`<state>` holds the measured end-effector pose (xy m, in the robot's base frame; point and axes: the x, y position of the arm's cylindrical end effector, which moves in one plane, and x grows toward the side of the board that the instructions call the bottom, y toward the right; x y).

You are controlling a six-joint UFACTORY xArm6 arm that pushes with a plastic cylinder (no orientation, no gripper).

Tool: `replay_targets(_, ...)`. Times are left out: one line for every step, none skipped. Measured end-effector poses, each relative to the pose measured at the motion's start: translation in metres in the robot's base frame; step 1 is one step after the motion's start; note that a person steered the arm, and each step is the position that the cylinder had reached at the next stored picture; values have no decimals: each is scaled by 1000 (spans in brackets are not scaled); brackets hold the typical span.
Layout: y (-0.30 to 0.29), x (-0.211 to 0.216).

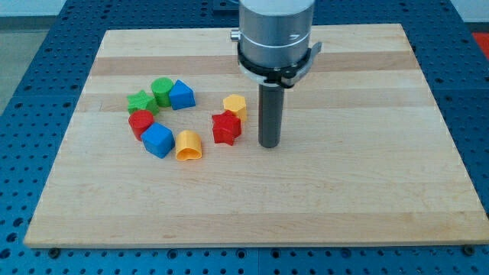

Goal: Slide the red star left a bit

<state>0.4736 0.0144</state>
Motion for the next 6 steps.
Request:
replay_targets(-30,0)
replay_targets(-51,0)
replay_targets(-73,0)
replay_targets(-43,9)
replay_targets(-33,2)
replay_targets(-33,-13)
